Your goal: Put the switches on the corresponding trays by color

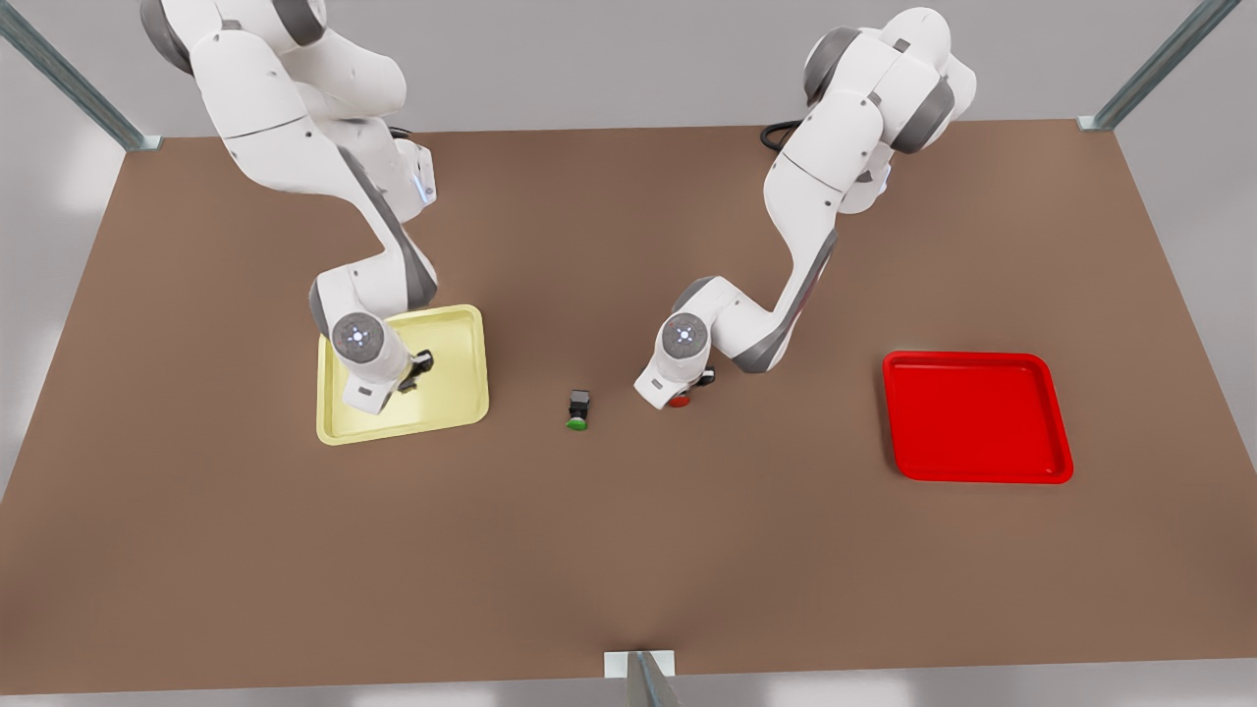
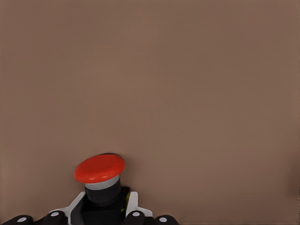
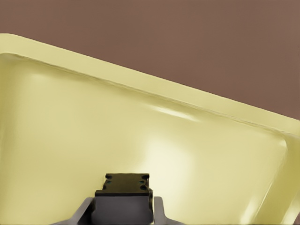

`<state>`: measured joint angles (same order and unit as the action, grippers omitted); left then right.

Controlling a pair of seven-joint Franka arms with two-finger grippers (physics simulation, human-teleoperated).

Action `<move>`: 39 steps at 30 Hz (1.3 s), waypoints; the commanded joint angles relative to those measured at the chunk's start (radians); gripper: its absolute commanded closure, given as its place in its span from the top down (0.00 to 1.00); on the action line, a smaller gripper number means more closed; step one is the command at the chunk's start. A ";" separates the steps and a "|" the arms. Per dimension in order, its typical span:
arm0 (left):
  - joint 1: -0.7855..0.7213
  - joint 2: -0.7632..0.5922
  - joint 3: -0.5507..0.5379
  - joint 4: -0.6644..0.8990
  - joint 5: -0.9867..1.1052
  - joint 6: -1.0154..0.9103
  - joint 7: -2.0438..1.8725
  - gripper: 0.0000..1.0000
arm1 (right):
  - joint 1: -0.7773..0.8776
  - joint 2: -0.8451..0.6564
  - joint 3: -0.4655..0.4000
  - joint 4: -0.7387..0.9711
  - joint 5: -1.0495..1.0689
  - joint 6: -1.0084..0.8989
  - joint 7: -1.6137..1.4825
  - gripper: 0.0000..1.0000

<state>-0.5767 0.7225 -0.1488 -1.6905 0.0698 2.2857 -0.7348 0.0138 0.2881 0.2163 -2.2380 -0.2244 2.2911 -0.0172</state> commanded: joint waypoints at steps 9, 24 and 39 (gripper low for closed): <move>0.000 0.000 0.000 -0.002 -0.001 -0.011 0.000 0.69 | -0.057 -0.027 -0.002 0.501 0.019 -0.415 0.076 1.00; -0.005 -0.002 0.000 -0.003 -0.005 -0.023 -0.008 0.50 | 0.021 -0.078 -0.224 0.925 0.224 -0.849 0.069 1.00; 0.066 -0.086 0.002 -0.006 -0.001 -0.112 0.021 0.48 | 0.029 -0.066 -0.219 0.910 0.241 -0.826 0.080 1.00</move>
<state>-0.4977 0.6233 -0.1472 -1.6966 0.0723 2.1506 -0.7030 0.0421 0.2225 -0.0022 -1.3285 0.0177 1.4649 0.0629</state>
